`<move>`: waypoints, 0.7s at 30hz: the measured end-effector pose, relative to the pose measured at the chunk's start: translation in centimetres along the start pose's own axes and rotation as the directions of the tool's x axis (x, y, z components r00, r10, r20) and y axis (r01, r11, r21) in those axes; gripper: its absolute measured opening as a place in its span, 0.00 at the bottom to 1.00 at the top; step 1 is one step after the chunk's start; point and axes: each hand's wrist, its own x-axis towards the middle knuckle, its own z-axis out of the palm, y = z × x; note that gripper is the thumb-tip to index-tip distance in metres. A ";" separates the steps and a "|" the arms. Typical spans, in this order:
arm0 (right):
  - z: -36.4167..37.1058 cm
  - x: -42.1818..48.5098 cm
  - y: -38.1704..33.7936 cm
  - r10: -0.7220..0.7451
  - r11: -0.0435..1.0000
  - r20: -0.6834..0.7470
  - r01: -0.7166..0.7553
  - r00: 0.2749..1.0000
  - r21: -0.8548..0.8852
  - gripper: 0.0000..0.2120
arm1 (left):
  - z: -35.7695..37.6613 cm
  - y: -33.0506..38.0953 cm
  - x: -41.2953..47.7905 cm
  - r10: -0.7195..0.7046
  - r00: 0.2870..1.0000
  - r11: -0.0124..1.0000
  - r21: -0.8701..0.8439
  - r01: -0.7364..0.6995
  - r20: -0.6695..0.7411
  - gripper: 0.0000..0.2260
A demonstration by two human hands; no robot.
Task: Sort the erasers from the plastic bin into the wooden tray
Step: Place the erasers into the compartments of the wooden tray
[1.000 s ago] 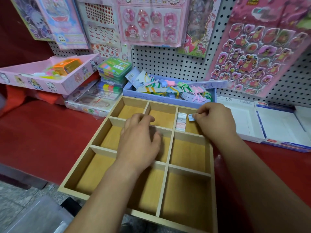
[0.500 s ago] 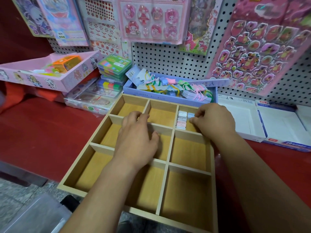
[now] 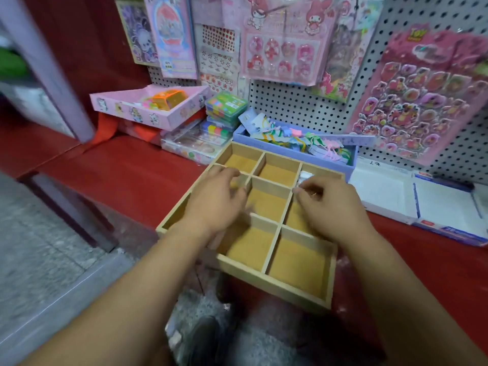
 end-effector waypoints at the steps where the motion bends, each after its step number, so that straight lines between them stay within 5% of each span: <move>1: 0.1 -1.3 -1.6 -0.069 0.997 0.038 0.067 0.997 0.046 0.07 | -1.5 -0.8 -0.9 -0.024 0.999 1.000 -0.018 0.024 -0.033 0.15; 7: 4.6 -7.1 -10.3 -0.438 0.898 0.211 0.415 0.874 0.145 0.06 | -10.0 -9.3 -9.6 -0.141 0.954 0.987 0.038 0.157 -0.266 0.03; 12: 10.6 -9.8 -15.7 -0.605 0.791 0.384 0.580 0.697 0.194 0.07 | -10.2 -18.1 -17.9 -0.417 0.893 0.908 -0.021 0.419 -0.168 0.05; 17: 22.2 -10.2 -16.4 -0.502 0.799 0.653 0.593 0.568 0.098 0.11 | -6.0 -26.3 -25.8 -0.598 0.801 0.800 -0.048 0.598 0.014 0.09; 21: 32.5 -12.7 -13.2 -0.432 0.773 0.741 0.634 0.514 0.011 0.28 | -0.4 -32.6 -31.5 -0.674 0.724 0.726 -0.048 0.686 0.148 0.11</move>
